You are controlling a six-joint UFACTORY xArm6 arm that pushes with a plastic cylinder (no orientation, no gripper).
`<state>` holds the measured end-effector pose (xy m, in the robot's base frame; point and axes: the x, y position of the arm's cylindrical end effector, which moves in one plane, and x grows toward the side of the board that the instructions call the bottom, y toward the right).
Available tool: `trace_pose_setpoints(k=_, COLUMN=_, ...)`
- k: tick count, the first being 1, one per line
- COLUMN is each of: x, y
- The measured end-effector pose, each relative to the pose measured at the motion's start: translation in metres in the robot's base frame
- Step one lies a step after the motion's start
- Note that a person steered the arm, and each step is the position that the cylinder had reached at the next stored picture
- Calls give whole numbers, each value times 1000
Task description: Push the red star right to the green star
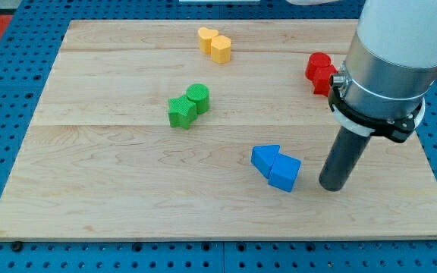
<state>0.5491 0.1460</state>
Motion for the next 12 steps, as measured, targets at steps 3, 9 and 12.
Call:
trace_pose_setpoints(k=3, x=-15, y=12)
trace_pose_setpoints(k=9, x=-165, y=69)
trace_pose_setpoints(k=12, x=-200, y=75)
